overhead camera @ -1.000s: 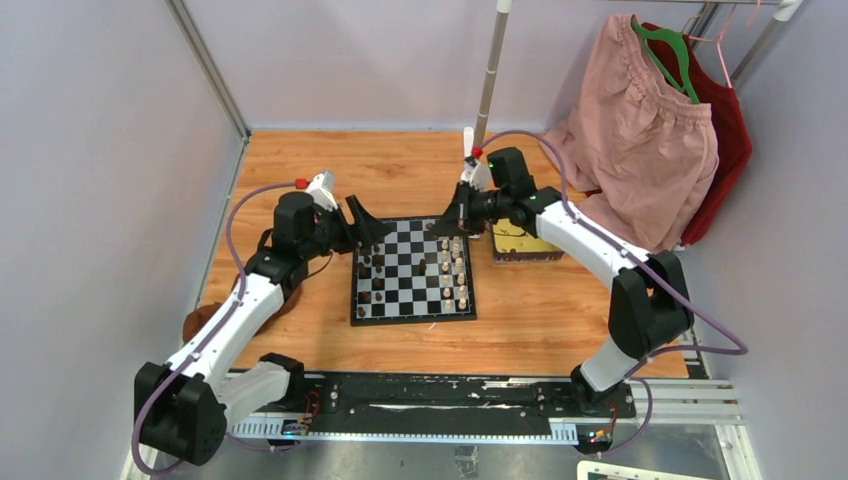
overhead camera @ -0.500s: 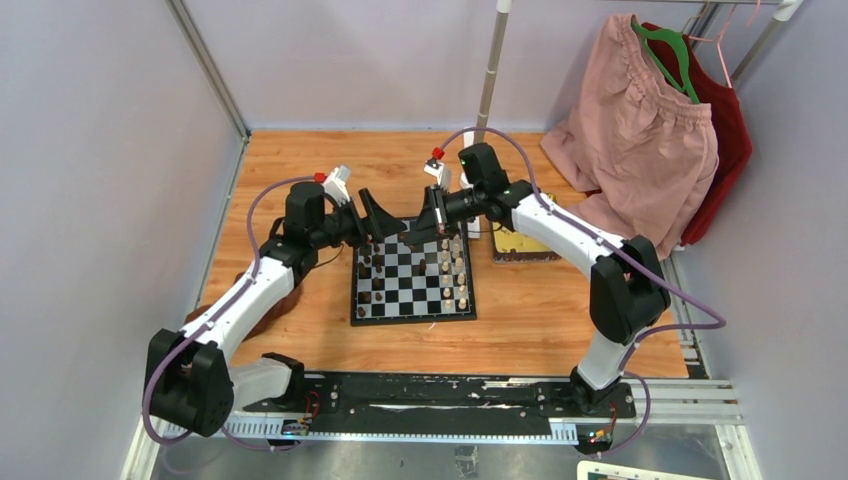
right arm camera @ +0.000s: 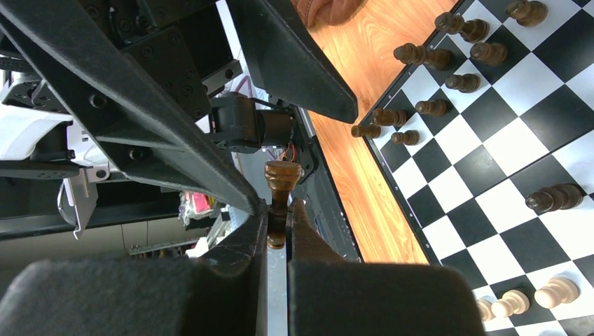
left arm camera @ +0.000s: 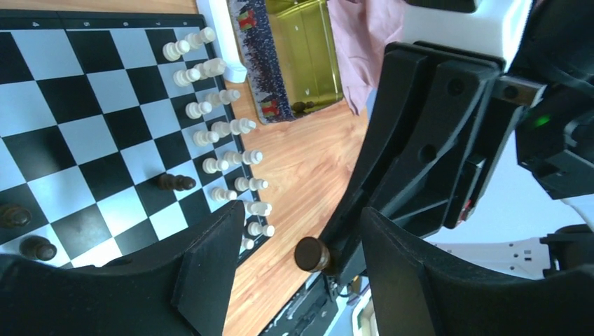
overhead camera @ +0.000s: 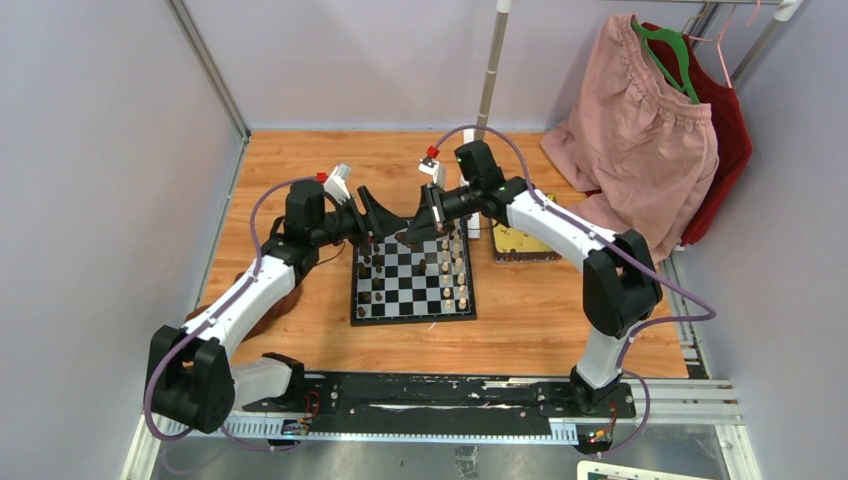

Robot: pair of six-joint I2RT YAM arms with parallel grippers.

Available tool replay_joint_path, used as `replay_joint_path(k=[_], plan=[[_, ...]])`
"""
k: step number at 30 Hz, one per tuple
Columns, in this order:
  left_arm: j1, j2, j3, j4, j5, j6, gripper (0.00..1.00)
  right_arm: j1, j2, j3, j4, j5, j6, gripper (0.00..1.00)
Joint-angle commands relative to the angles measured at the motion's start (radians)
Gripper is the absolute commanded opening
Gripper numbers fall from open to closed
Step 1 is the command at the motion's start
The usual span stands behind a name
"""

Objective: Set up the chess pieces on the board
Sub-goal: Pick up the chess piece from the storage box.

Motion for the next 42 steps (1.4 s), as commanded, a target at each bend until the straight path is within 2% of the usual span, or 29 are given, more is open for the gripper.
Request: replay_joint_path(k=[1,29,34,42], plan=[[-0.007,-0.007,0.009,0.05,0.073,-0.053,0.66,0.011,0.023,0.037,0.025,-0.008,-0.02,0.0],[-0.007,-0.024,-0.055,0.07,0.07,-0.119,0.57,0.006,0.028,0.005,0.142,-0.053,0.037,0.0],[-0.007,-0.03,-0.066,0.114,0.032,-0.183,0.59,0.007,0.009,-0.02,0.154,-0.055,0.036,0.0],[-0.007,-0.055,-0.076,0.184,-0.016,-0.286,0.75,-0.003,-0.009,-0.044,0.165,-0.062,0.033,0.0]])
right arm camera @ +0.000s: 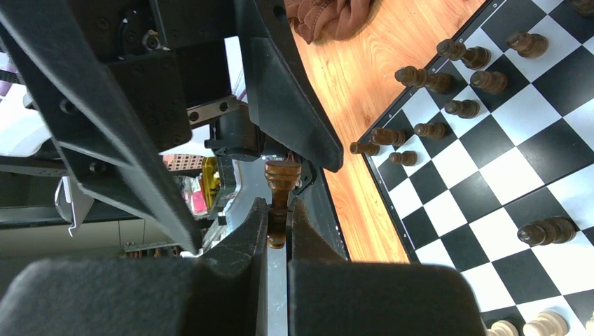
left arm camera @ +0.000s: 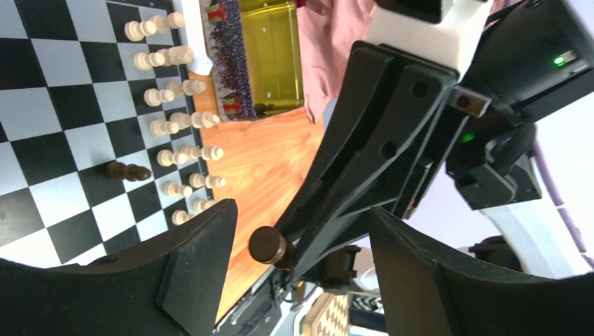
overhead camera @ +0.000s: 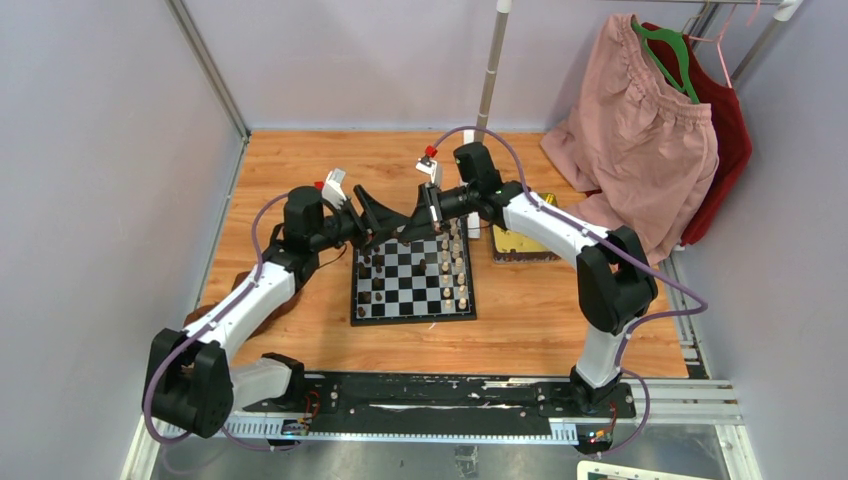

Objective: Set up the chess pieces on the board
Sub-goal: Pick up the chess piece from the storage box.

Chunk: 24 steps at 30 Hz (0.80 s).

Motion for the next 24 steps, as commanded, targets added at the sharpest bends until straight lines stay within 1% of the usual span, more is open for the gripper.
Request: replay_joint_path(k=[1,11,18,21,24], plan=[[-0.005,-0.044,-0.018,0.078,-0.033,-0.077,0.75,-0.005,-0.04,-0.018,0.034,-0.03,0.004,0.0],[-0.004,-0.07,-0.064,0.087,-0.074,-0.121,0.75,-0.006,-0.046,-0.021,0.055,-0.036,0.014,0.0],[-0.004,-0.065,-0.059,0.087,-0.075,-0.128,0.72,-0.007,-0.046,-0.019,0.067,-0.036,0.02,0.0],[-0.004,-0.065,-0.059,0.09,-0.074,-0.132,0.68,-0.006,-0.045,-0.019,0.073,-0.036,0.024,0.0],[-0.004,-0.065,-0.064,0.095,-0.077,-0.138,0.58,-0.006,-0.044,-0.02,0.081,-0.035,0.03,0.0]])
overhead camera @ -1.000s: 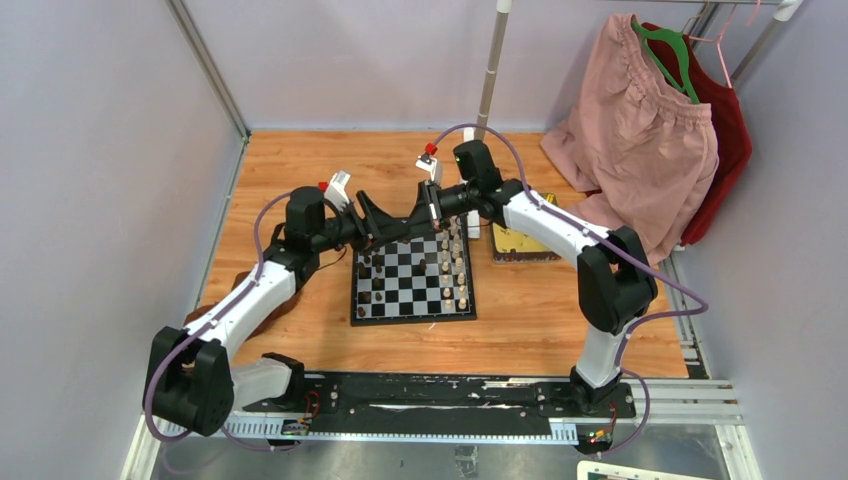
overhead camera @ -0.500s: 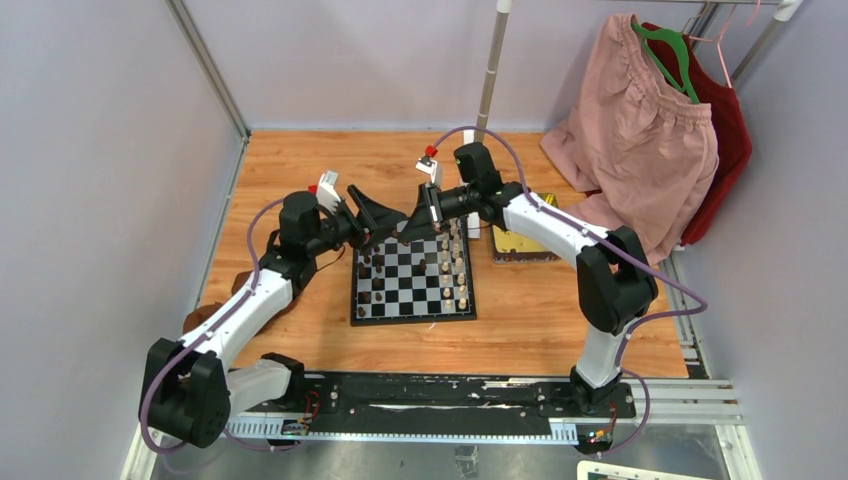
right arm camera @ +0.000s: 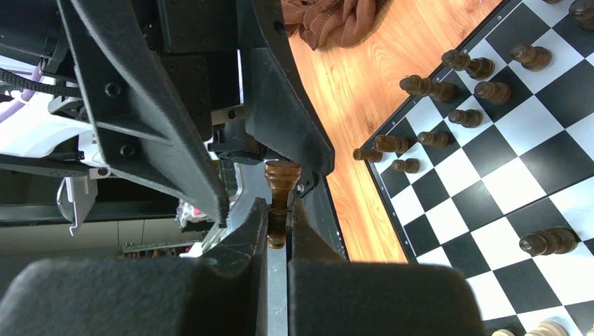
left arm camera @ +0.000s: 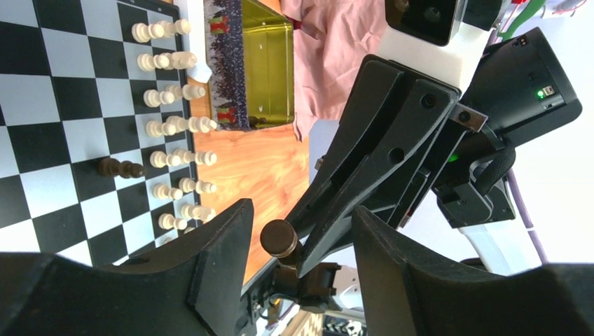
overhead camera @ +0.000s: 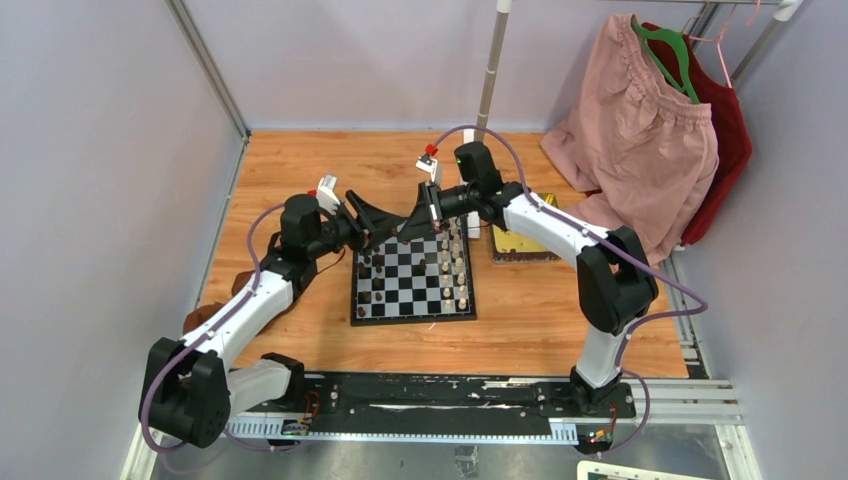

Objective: Set up the chess pieces on the board
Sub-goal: Pick up the chess piece from the storage box.

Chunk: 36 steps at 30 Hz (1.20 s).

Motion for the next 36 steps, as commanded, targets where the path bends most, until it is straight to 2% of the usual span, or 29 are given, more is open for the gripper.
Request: replay_joint_path(k=[1,4,14,23,32,36], plan=[[-0.004,-0.011,-0.002,0.04,-0.004,-0.011,0.56,-0.006,-0.041,-0.006,0.033,-0.028,0.013,0.0],[-0.004,-0.009,-0.003,0.044,-0.002,-0.015,0.5,-0.005,-0.037,-0.005,0.035,-0.03,0.014,0.0],[-0.004,0.008,0.009,0.048,0.015,-0.012,0.41,-0.005,-0.03,0.004,0.036,-0.031,0.016,0.0],[-0.005,0.004,0.006,0.048,0.024,-0.008,0.29,-0.007,-0.015,0.029,0.035,-0.029,0.019,0.0],[-0.004,-0.006,-0.006,0.048,0.019,-0.002,0.02,-0.006,-0.005,0.038,0.035,-0.026,0.021,0.0],[-0.005,-0.018,-0.022,0.049,-0.006,-0.02,0.0,-0.01,-0.005,0.039,0.036,-0.022,0.021,0.0]])
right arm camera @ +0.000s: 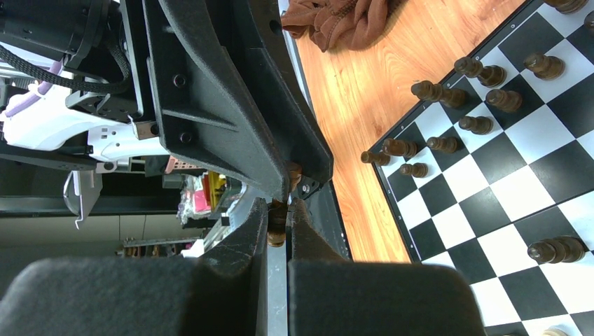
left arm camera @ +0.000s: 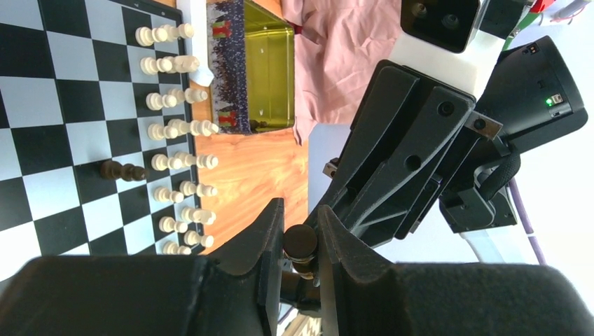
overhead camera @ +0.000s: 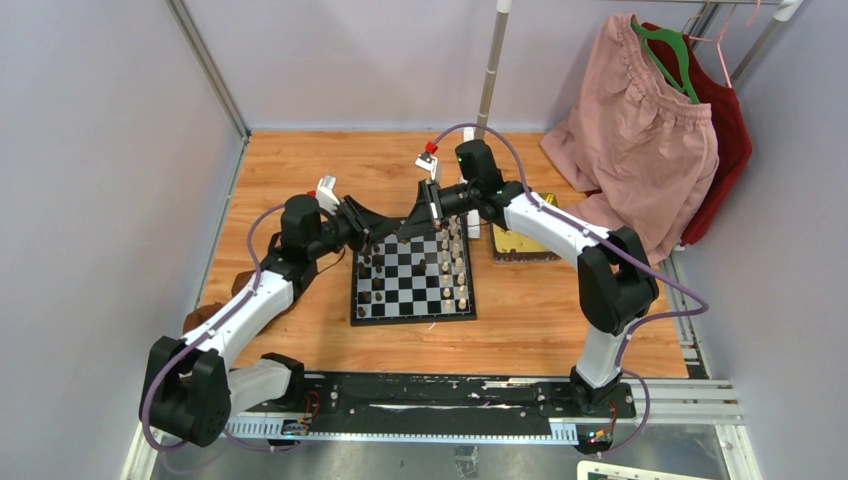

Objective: Set up the chess pieces on the board
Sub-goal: Pick up the chess piece from the storage box.

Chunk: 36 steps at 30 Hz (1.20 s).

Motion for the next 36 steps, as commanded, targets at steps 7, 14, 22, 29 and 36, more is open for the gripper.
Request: replay_joint_path(k=[7,14,22,29,36], plan=[[-0.005,-0.064,-0.055,0.04,-0.082,-0.056,0.0,-0.015,-0.007,0.035,0.01,0.012,0.01,0.12],[-0.004,-0.098,-0.08,0.032,-0.183,-0.113,0.0,-0.021,-0.011,0.053,-0.003,0.023,-0.001,0.22],[0.002,-0.137,-0.075,-0.025,-0.291,-0.136,0.0,-0.023,-0.021,0.07,-0.033,0.082,-0.026,0.25],[0.003,-0.144,-0.086,-0.041,-0.405,-0.198,0.0,-0.022,-0.038,0.03,0.028,0.147,0.008,0.26],[0.003,-0.107,-0.104,0.009,-0.459,-0.293,0.0,-0.011,-0.031,-0.032,0.204,0.178,0.114,0.26]])
